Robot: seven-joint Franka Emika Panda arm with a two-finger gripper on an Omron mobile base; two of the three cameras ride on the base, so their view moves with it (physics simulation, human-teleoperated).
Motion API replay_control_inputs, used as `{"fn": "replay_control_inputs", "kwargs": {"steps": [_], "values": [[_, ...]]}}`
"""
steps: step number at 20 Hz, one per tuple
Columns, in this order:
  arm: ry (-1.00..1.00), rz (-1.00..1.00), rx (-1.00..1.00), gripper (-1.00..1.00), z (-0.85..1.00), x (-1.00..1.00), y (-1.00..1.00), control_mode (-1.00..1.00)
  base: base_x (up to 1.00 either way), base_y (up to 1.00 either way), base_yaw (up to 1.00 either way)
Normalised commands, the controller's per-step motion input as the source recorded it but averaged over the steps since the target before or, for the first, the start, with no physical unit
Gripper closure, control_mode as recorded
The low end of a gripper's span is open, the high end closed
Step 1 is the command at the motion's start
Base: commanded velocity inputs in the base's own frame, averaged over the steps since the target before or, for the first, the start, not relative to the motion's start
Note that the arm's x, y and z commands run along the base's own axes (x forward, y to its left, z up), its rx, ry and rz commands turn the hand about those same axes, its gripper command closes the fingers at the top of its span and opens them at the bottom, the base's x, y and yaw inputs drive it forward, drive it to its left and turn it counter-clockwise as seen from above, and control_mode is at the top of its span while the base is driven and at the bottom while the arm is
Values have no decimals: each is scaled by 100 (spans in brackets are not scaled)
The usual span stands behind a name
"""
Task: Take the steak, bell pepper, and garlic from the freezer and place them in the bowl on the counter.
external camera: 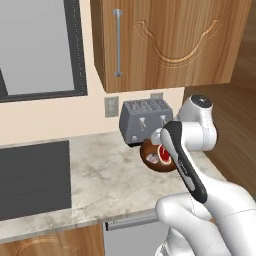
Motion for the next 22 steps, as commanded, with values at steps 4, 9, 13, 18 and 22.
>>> {"fn": "replay_control_inputs", "kwargs": {"steps": [4,9,13,18,22], "values": [[1,0,0,100,-39,41,-17,-100,0,0,0],[2,0,0,100,-40,19,-13,-100,0,0,0],[2,0,0,100,-37,18,-5,-100,0,0,0],[0,0,0,100,-33,18,-8,-100,0,0,0],[0,0,0,100,-32,8,-6,-100,0,0,0]]}}
